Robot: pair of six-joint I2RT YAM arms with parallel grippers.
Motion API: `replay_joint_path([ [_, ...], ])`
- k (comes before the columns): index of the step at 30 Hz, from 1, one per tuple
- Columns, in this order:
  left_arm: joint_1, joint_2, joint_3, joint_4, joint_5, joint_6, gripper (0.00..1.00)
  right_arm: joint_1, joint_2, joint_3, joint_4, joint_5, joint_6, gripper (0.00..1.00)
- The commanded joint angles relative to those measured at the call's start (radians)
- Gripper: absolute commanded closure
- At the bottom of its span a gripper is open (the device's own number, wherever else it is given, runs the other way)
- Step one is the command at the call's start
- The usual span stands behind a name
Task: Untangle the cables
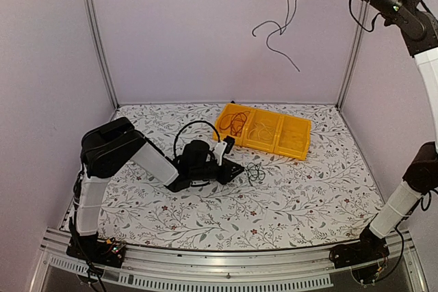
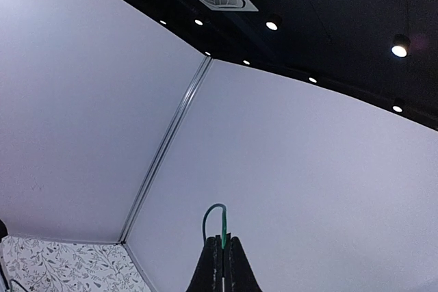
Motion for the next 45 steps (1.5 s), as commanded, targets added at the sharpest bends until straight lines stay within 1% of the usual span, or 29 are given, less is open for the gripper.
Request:
replay_joint_path([
  [1, 0.003, -0.062, -0.034, -0.02, 0.019, 0.008, 0.78, -0.007, -0.006, -0.073, 0.06, 0.087, -0.057, 1.0],
  [6, -0.008, -0.133, -0.057, -0.057, 0.015, 0.033, 0.77, -0.027, -0.062, -0.233, 0.096, 0.109, -0.057, 1.0],
  [8, -0.014, -0.169, -0.074, -0.069, 0.009, 0.04, 0.73, -0.04, -0.08, -0.292, 0.1, 0.116, -0.054, 1.0],
  [12, -0.022, -0.261, -0.122, -0.098, -0.041, 0.044, 0.61, -0.095, -0.112, -0.415, 0.11, 0.114, -0.026, 1.0],
  [14, -0.024, -0.306, -0.155, -0.104, -0.067, 0.041, 0.57, -0.136, -0.116, -0.466, 0.101, 0.116, 0.001, 1.0],
  [15, -0.024, -0.327, -0.172, -0.117, -0.079, 0.039, 0.56, -0.164, -0.118, -0.494, 0.096, 0.089, 0.027, 1.0],
  [17, -0.027, -0.364, -0.192, -0.137, -0.095, 0.042, 0.55, -0.193, -0.13, -0.594, 0.1, 0.077, 0.023, 1.0],
  [21, -0.037, -0.422, -0.196, -0.202, -0.122, 0.069, 0.53, -0.238, -0.173, -0.77, 0.129, 0.055, -0.011, 1.0],
  [28, -0.051, -0.482, -0.188, -0.279, -0.179, 0.104, 0.52, -0.295, -0.216, -0.957, 0.185, 0.054, -0.061, 1.0],
  [40, -0.051, -0.477, -0.161, -0.351, -0.203, 0.111, 0.51, -0.379, -0.231, -1.105, 0.216, 0.031, -0.068, 1.0],
  [45, -0.051, -0.47, -0.15, -0.374, -0.204, 0.11, 0.51, -0.403, -0.189, -1.168, 0.225, 0.043, -0.091, 1.0],
])
